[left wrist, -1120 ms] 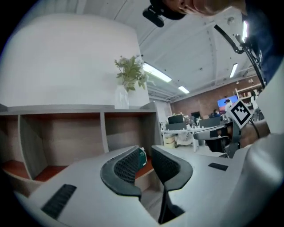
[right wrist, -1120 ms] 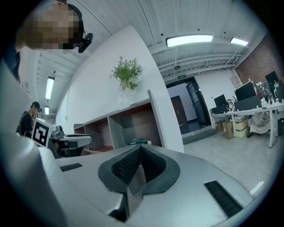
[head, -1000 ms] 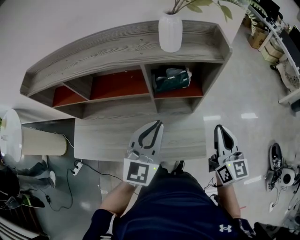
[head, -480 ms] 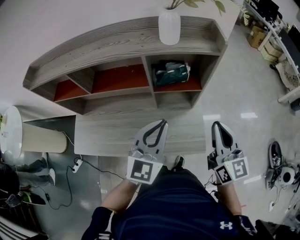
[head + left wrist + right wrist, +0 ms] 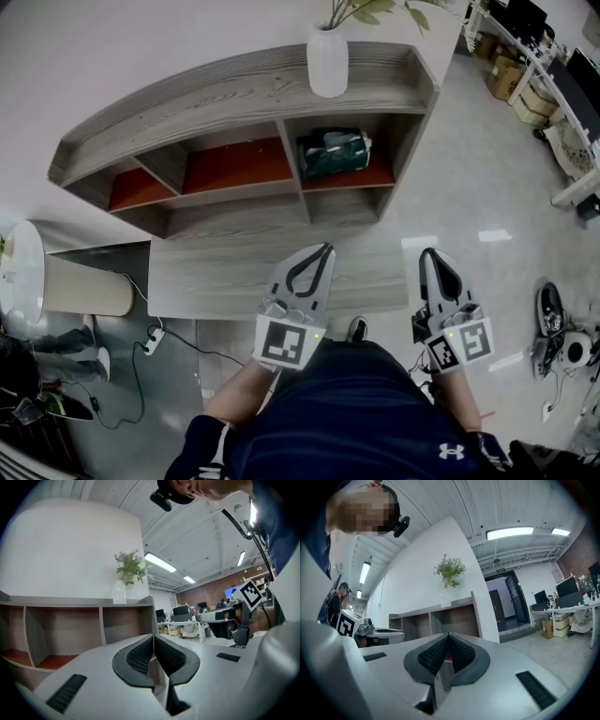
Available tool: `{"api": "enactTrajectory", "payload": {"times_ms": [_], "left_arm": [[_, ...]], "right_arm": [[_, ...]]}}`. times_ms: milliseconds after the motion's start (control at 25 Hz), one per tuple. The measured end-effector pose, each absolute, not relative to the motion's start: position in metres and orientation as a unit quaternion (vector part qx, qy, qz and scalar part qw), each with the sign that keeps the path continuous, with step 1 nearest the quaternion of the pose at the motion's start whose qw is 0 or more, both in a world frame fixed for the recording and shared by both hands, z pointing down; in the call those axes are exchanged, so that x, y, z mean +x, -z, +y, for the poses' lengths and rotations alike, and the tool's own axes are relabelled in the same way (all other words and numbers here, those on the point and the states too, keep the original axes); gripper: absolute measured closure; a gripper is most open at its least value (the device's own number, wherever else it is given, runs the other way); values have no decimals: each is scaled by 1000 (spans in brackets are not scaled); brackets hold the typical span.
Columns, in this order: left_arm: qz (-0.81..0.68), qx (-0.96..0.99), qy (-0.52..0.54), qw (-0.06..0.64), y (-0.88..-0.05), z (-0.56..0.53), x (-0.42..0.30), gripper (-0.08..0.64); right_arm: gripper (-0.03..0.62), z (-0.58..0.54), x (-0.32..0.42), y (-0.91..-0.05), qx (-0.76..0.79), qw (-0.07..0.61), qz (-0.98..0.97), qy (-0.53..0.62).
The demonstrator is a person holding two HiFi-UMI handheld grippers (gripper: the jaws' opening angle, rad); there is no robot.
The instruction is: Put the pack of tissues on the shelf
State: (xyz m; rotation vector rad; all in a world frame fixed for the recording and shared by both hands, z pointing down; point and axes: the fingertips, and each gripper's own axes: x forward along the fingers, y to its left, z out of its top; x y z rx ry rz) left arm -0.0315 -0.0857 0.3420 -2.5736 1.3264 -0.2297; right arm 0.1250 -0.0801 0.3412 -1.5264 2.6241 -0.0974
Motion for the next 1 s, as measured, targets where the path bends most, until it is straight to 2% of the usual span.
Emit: {"api": "enactTrajectory", "payload": {"times_ms": [1000], "left_arm": [[447,-883,91,110,-355,-99,-37,537]], "right_arm": [[581,-91,121,-349,-510,55,858,41]]}}
